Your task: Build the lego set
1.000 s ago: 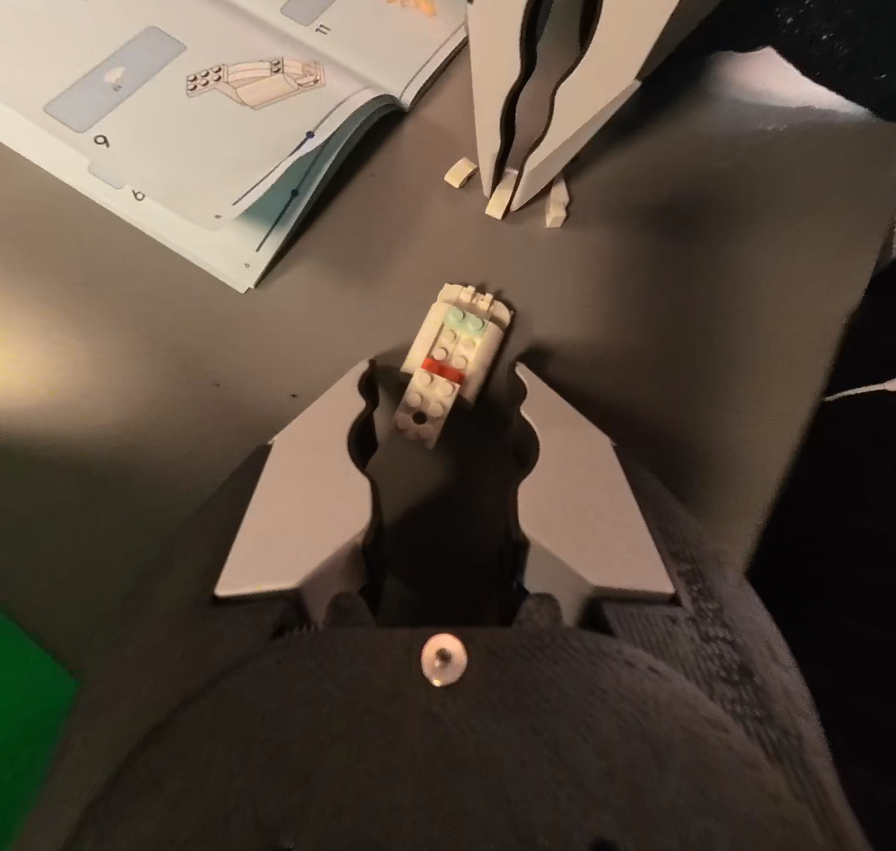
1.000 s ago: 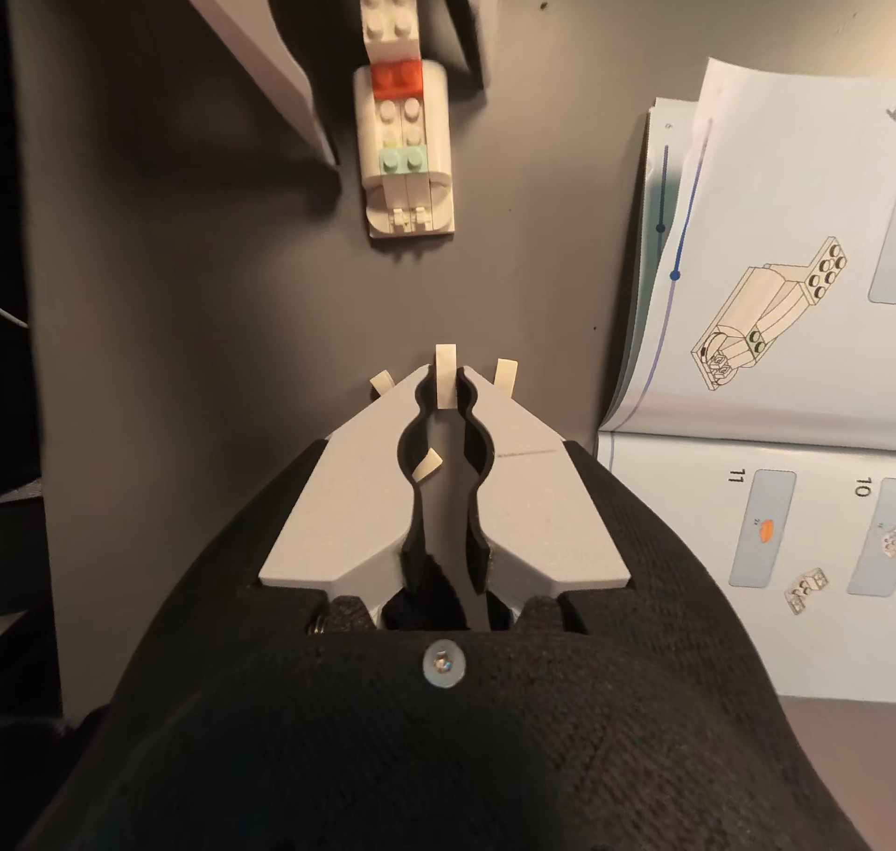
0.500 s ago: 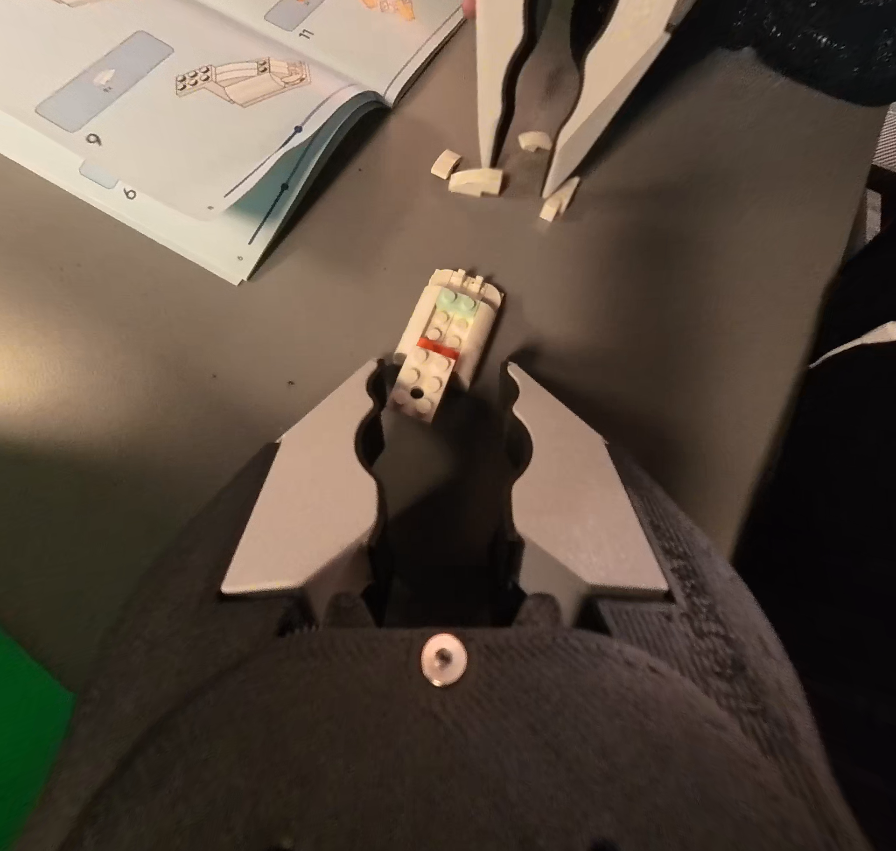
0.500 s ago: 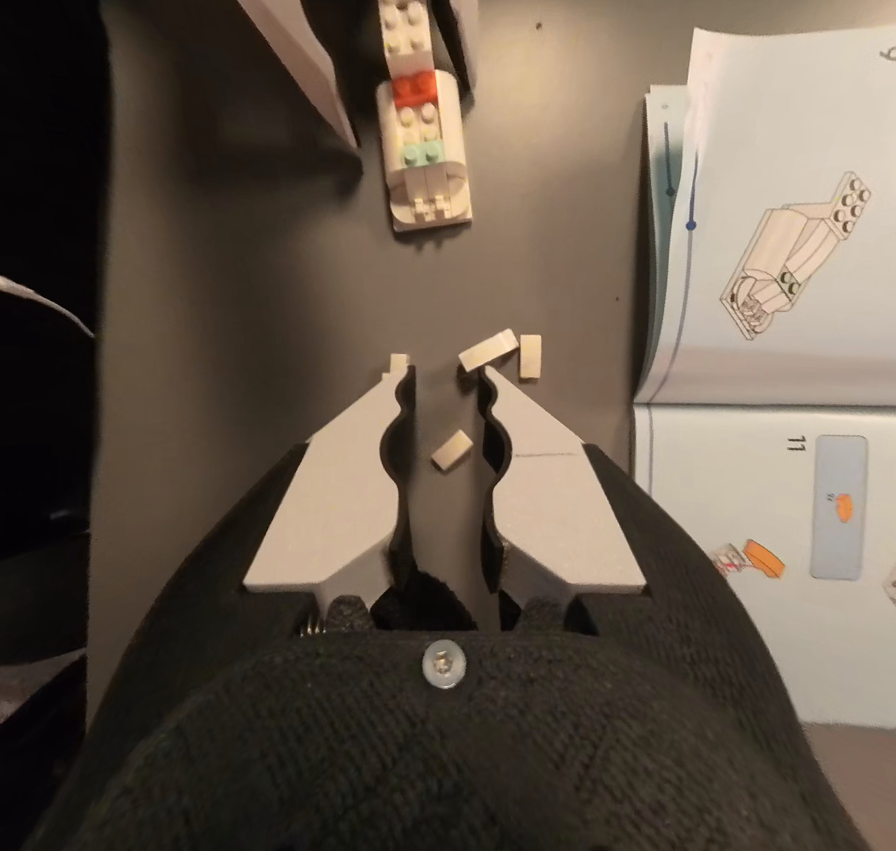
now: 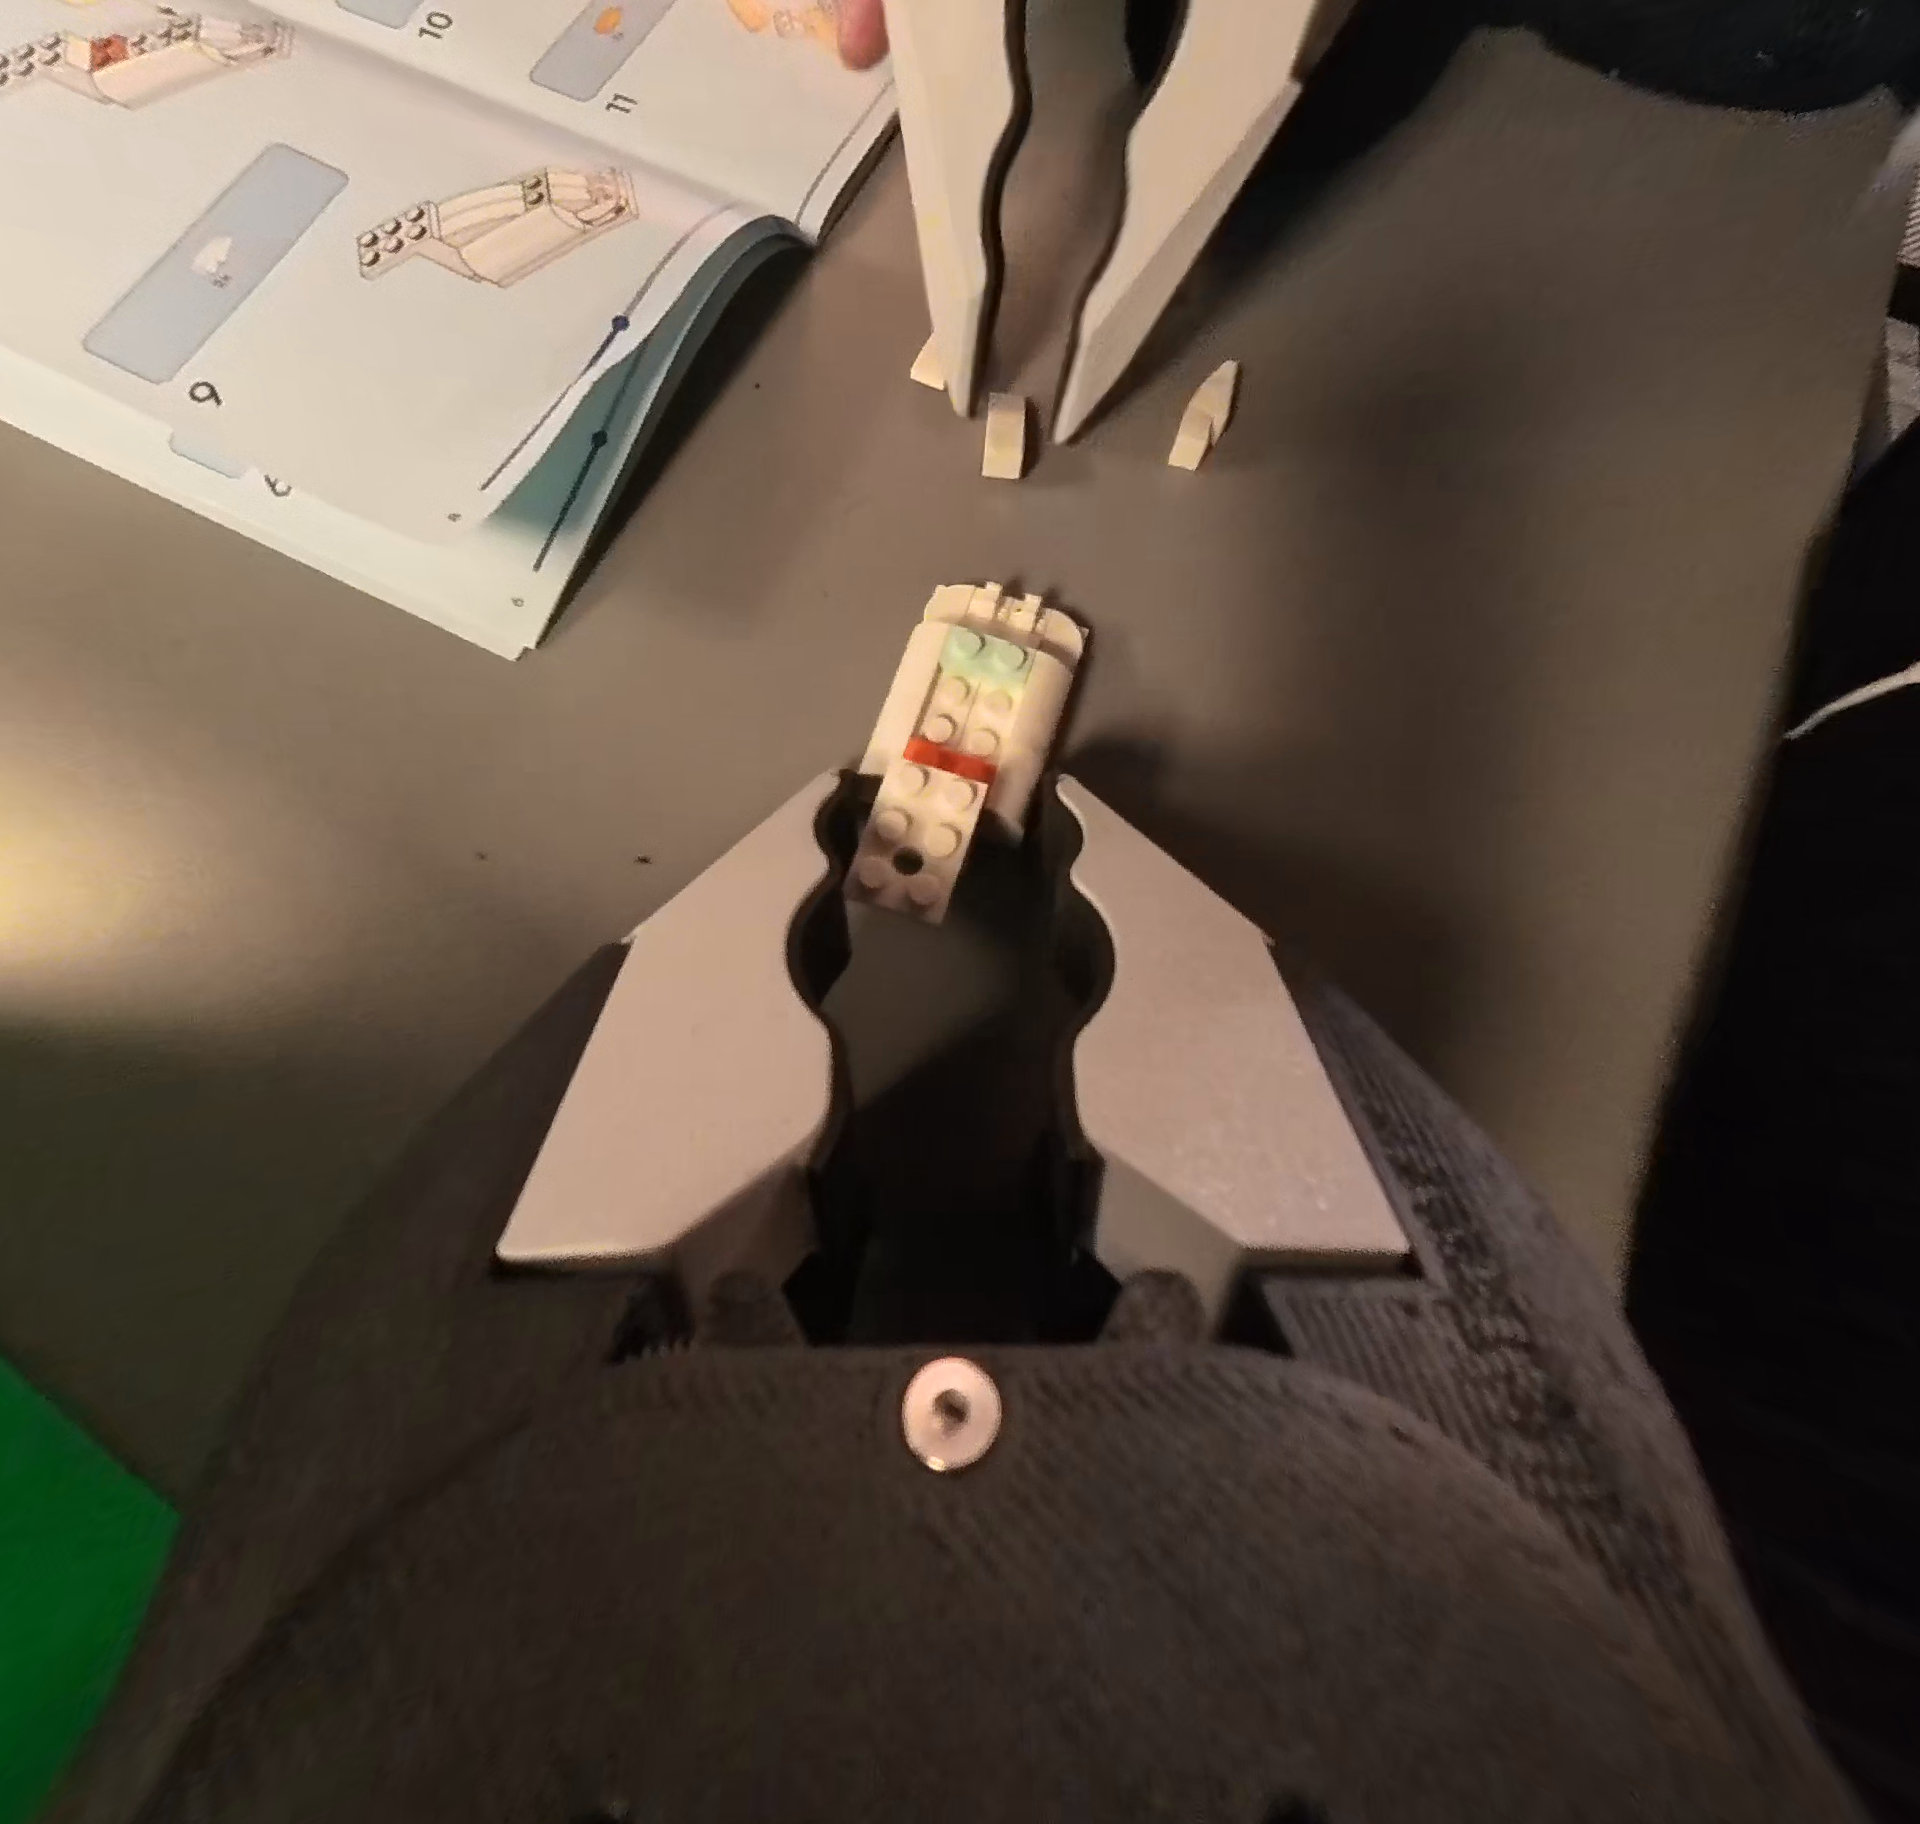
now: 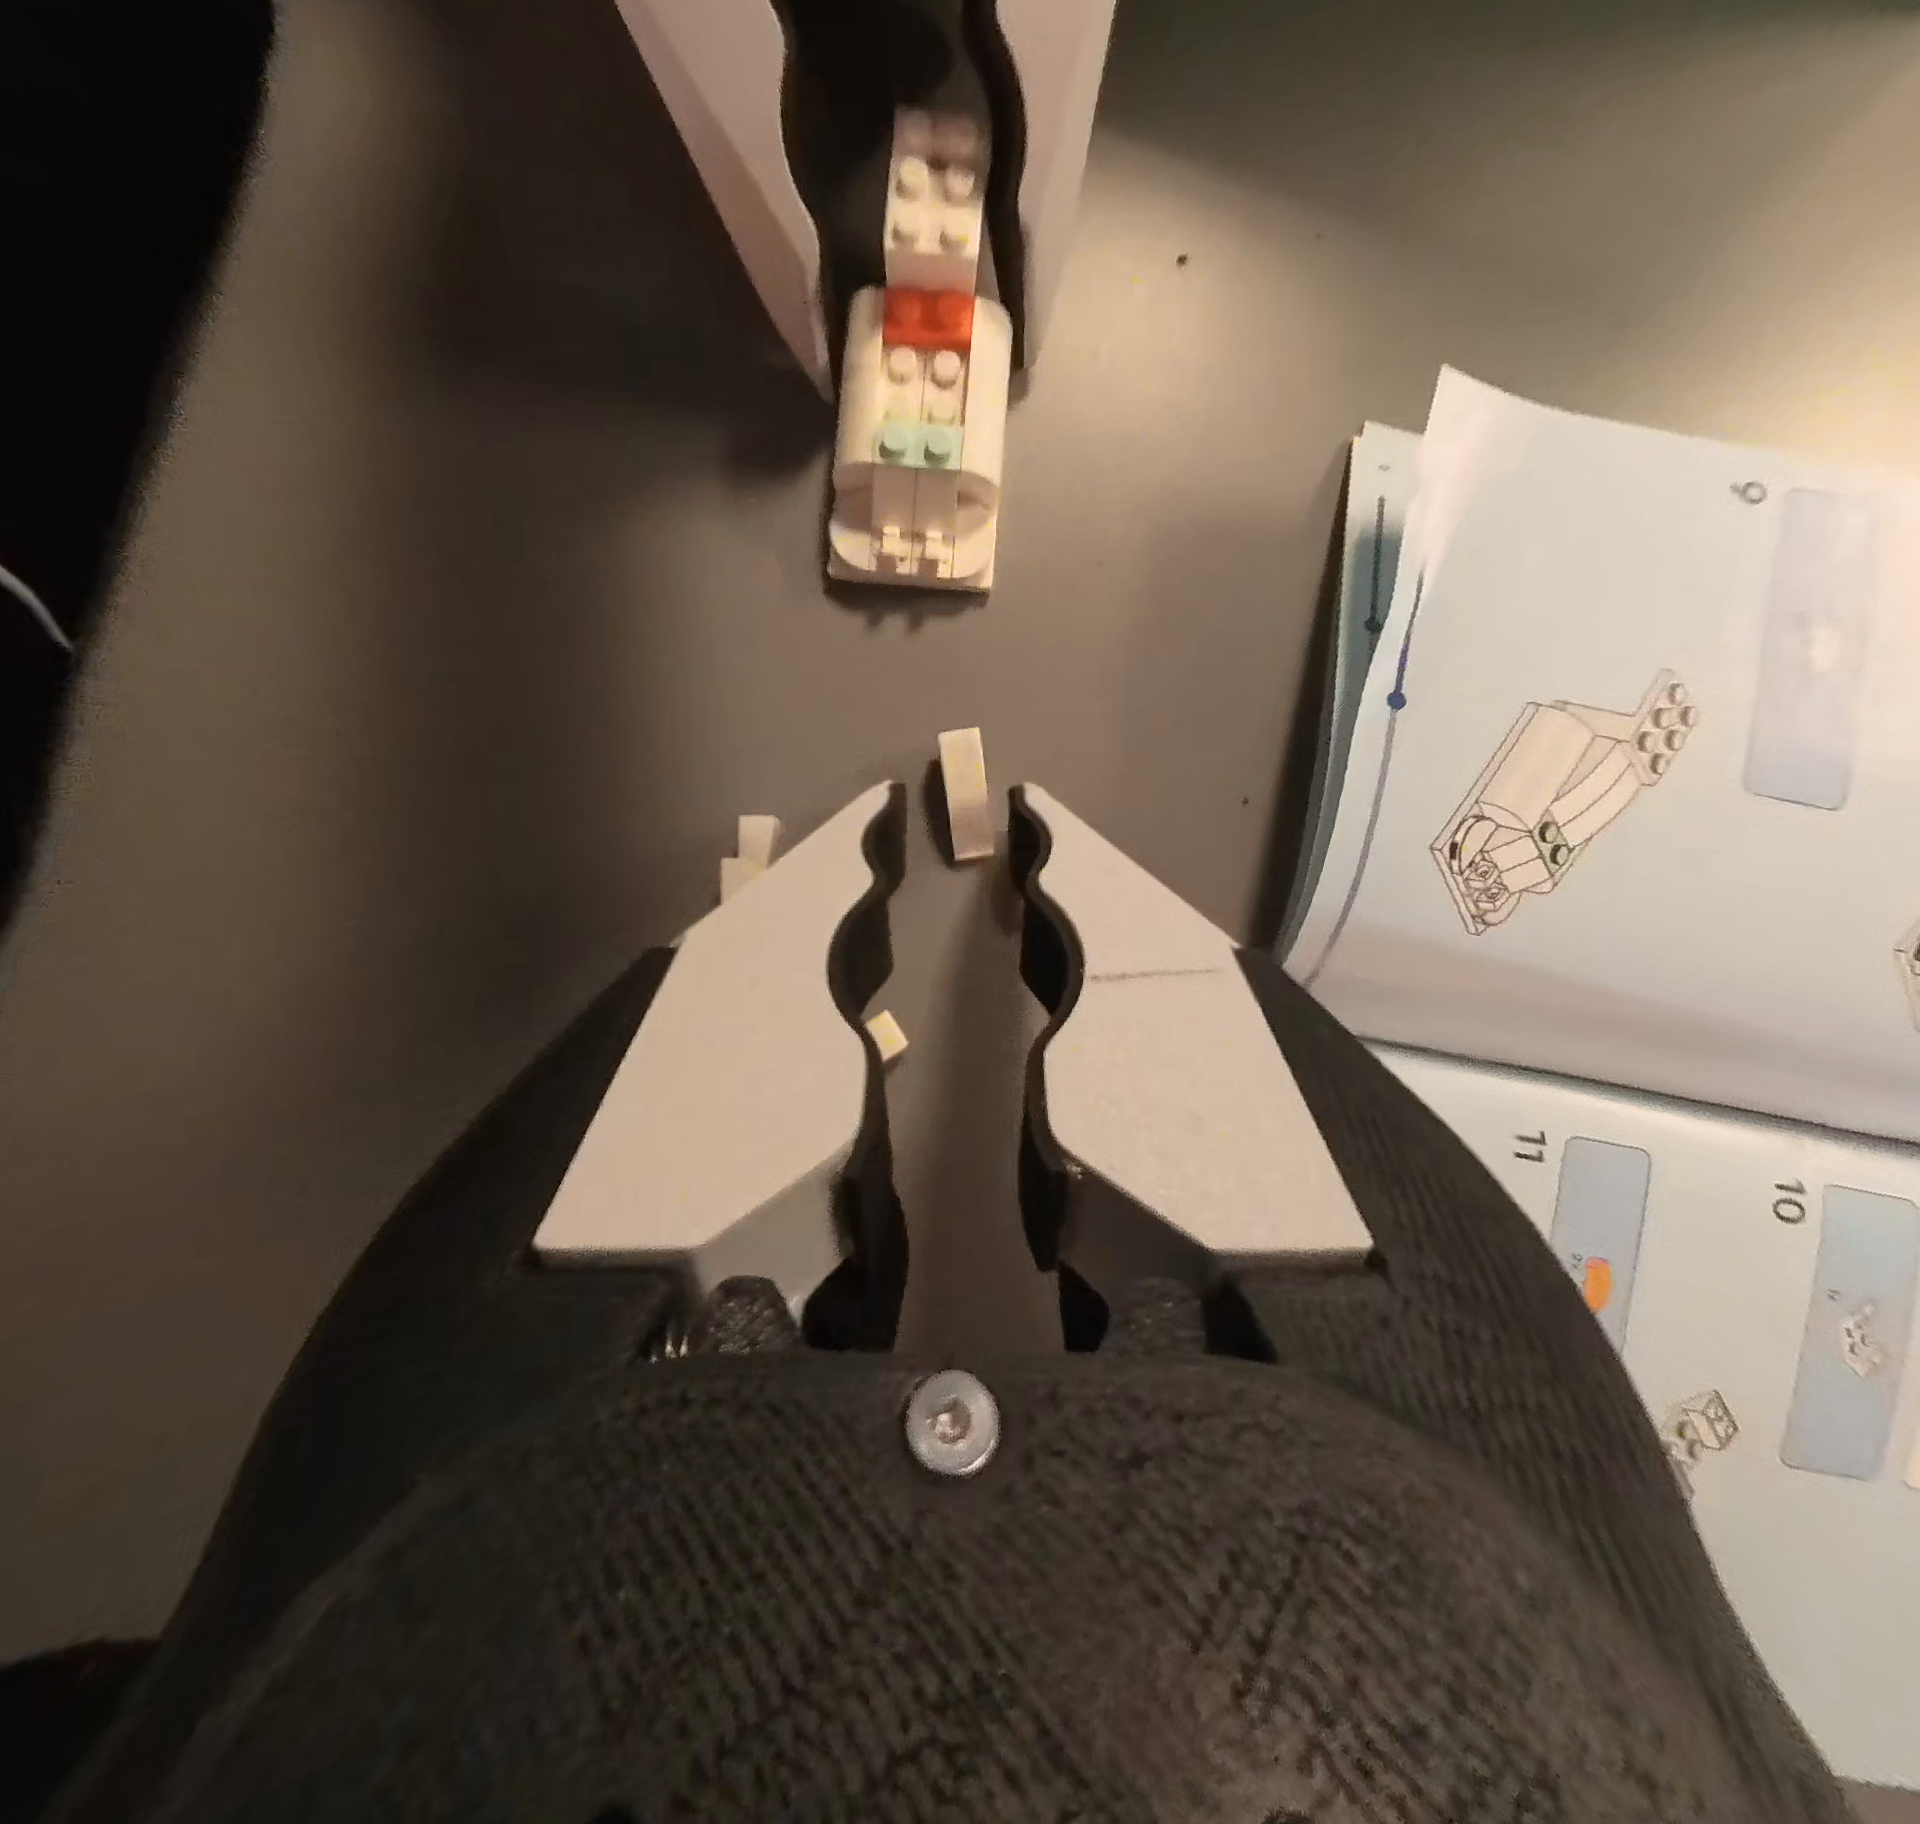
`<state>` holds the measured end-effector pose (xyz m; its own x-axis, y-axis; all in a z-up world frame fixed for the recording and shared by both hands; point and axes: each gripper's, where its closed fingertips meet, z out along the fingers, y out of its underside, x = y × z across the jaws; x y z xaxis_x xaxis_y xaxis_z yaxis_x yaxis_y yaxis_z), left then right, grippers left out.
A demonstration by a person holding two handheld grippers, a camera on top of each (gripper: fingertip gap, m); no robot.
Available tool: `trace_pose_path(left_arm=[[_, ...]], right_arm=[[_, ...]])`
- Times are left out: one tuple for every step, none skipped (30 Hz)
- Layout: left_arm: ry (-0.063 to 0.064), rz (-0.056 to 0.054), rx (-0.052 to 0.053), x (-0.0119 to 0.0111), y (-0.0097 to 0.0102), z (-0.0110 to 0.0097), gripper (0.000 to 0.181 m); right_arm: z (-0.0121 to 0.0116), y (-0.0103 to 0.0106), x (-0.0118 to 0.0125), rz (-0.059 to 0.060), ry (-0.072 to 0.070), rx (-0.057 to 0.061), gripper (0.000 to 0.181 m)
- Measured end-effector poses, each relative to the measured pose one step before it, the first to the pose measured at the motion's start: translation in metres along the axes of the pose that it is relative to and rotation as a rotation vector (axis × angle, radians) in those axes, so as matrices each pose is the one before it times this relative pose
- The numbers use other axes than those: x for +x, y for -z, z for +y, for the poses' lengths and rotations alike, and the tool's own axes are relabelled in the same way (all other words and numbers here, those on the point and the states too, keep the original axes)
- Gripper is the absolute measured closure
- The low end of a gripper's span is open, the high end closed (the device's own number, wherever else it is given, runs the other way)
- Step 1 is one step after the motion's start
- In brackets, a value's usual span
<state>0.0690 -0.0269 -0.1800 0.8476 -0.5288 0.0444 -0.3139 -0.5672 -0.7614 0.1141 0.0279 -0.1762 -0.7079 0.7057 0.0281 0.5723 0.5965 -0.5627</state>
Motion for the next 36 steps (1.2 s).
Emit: trace_pose_path(left_arm=[[-0.0085,-0.0014,-0.0004,-0.00012,-0.00038,-0.00012,0.147],[-0.0060,-0.0019,-0.0002,0.00003,-0.00026,-0.00018,0.147],[-0.0026,-0.0014,0.0000,0.00008,-0.00032,-0.00026,0.147],[0.0023,-0.0013,-0.0001,-0.00006,-0.00033,-0.00028,0.147],[0.0088,-0.0041,0.0000,-0.00061,-0.00049,-0.00044,0.147],[0.0186,-0.0089,0.0018,-0.00160,-0.00076,-0.00100,0.147],[0.0227,0.0005,0.0031,-0.00016,-0.00089,-0.00139,0.147],[0.0178,0.0098,0.0034,0.00133,-0.00128,-0.00149,0.147],[0.0133,0.0060,0.0025,0.00106,-0.00140,-0.00147,0.147],[0.0040,0.0009,0.0009,0.00078,-0.00130,-0.00112,0.147],[-0.0060,0.0010,-0.0012,0.00119,-0.00133,-0.00069,0.147],[-0.0069,-0.0029,-0.0016,0.00068,-0.00111,-0.00061,0.147],[-0.0054,-0.0040,-0.0011,0.00033,-0.00097,-0.00046,0.147],[-0.0039,-0.0015,-0.0008,0.00044,-0.00075,-0.00047,0.147],[-0.0024,-0.0002,-0.0004,0.00028,-0.00063,-0.00032,0.148],[-0.0012,-0.0003,0.0000,-0.00002,-0.00032,-0.00026,0.147],[-0.0001,0.0002,0.0000,0.00010,-0.00021,-0.00017,0.147],[0.0000,0.0000,0.0000,-0.00001,-0.00017,-0.00015,0.148],[-0.0006,-0.0005,0.0000,0.00000,-0.00015,-0.00011,0.148],[-0.0010,-0.0008,-0.0002,-0.00009,-0.00003,0.00000,0.148],[-0.0016,-0.0011,-0.0004,-0.00001,-0.00016,0.00005,0.147],[-0.0027,-0.0011,-0.0003,0.00008,-0.00019,-0.00009,0.147],[-0.0029,-0.0009,-0.0003,0.00014,-0.00029,-0.00018,0.147],[-0.0027,-0.0010,-0.0007,0.00009,-0.00033,-0.00019,0.147],[-0.0033,-0.0021,-0.0011,-0.00005,-0.00024,-0.00008,0.148],[-0.0029,-0.0018,-0.0001,0.00002,-0.00031,-0.00022,0.148],[-0.0006,-0.0001,-0.0001,0.00002,-0.00021,-0.00016,0.148],[0.0026,0.0003,0.0008,0.00000,-0.00015,-0.00034,0.148],[0.0052,0.0015,0.0011,-0.00014,-0.00002,-0.00028,0.148],[0.0064,0.0022,0.0013,-0.00023,0.00002,-0.00017,0.148],[0.0088,-0.0007,0.0014,-0.00085,0.00019,-0.00021,0.148],[0.0120,-0.0026,0.0019,-0.00146,0.00033,-0.00019,0.148],[0.0133,0.0005,0.0022,-0.00108,0.00022,-0.00021,0.148],[0.0182,-0.0011,0.0042,-0.00156,0.00051,-0.00050,0.148],[0.0213,0.0044,0.0096,-0.00098,0.00077,-0.00138,0.148],[0.0268,0.0120,0.0168,-0.00014,0.00113,-0.00244,0.148]], right_arm=[[0.00167,-0.00197,0.00000,-0.0070,-0.0022,-0.0067,0.169],[0.00028,-0.00136,-0.00093,-0.0118,-0.0044,0.0012,0.175],[-0.00266,-0.00018,-0.00056,-0.0074,-0.0095,0.0158,0.175],[-0.00404,0.00066,0.00015,-0.0006,-0.0099,0.0186,0.175],[-0.00662,0.00133,0.00082,0.0073,-0.0076,0.0312,0.175],[-0.00925,0.00162,0.00031,0.0068,-0.0111,0.0405,0.175],[-0.01036,0.00109,-0.00072,0.0027,-0.0161,0.0407,0.175],[-0.01032,-0.00001,-0.00207,-0.0031,-0.0140,0.0364,0.175],[-0.00853,-0.00140,-0.00282,-0.0055,-0.0070,0.0243,0.175],[-0.00554,-0.00229,-0.00149,0.0026,-0.0008,0.0067,0.175],[-0.00308,-0.00258,-0.00058,0.0066,0.0053,-0.0077,0.175],[-0.00140,-0.00275,-0.00092,0.0009,0.0082,-0.0154,0.175],[-0.00066,-0.00240,-0.00049,0.0007,0.0057,-0.0170,0.175],[-0.00025,-0.00224,-0.00051,-0.0020,0.0043,-0.0162,0.175],[0.00030,-0.00206,-0.00039,-0.0034,0.0030,-0.0166,0.175],[0.00122,-0.00198,0.00023,0.0002,0.0042,-0.0197,0.175],[0.00185,-0.00184,0.00051,0.0026,0.0071,-0.0217,0.175],[0.00194,-0.00174,0.00056,0.0032,0.0064,-0.0200,0.175],[0.00190,-0.00154,0.00078,0.0039,0.0042,-0.0191,0.175],[0.00191,-0.00154,-0.00014,-0.0005,0.0039,-0.0175,0.175],[0.00100,-0.00132,-0.00106,-0.0051,0.0037,-0.0101,0.175],[-0.00004,-0.00110,-0.00070,-0.0031,0.0005,-0.0029,0.175],[-0.00044,-0.00093,-0.00079,-0.0042,-0.0018,-0.0001,0.175],[0.00006,-0.00076,-0.00057,-0.0021,-0.0017,-0.0020,0.175],[0.00047,-0.00041,0.00003,0.0017,-0.0009,-0.0046,0.175],[0.00034,-0.00010,0.00001,0.0016,-0.0009,-0.0032,0.175],[0.00034,0.00015,0.00033,0.0044,0.0000,-0.0033,0.174],[0.00044,0.00034,0.00040,0.0068,0.0003,-0.0035,0.173],[0.00047,0.00037,0.00031,0.0062,0.0011,-0.0033,0.171],[0.00079,0.00036,-0.00018,0.0052,0.0020,-0.0030,0.167],[0.00050,0.00075,0.00025,0.0094,0.0027,0.0003,0.164],[0.00051,0.00126,0.00065,0.0146,0.0054,0.0040,0.158],[0.00095,0.00158,0.00100,0.0210,0.0112,0.0044,0.151],[0.00131,0.00157,0.00126,0.0274,0.0182,0.0046,0.146],[0.00193,0.00093,0.00117,0.0326,0.0303,0.0031,0.140],[0.00198,0.00025,0.00074,0.0394,0.0479,0.0026,0.134]])
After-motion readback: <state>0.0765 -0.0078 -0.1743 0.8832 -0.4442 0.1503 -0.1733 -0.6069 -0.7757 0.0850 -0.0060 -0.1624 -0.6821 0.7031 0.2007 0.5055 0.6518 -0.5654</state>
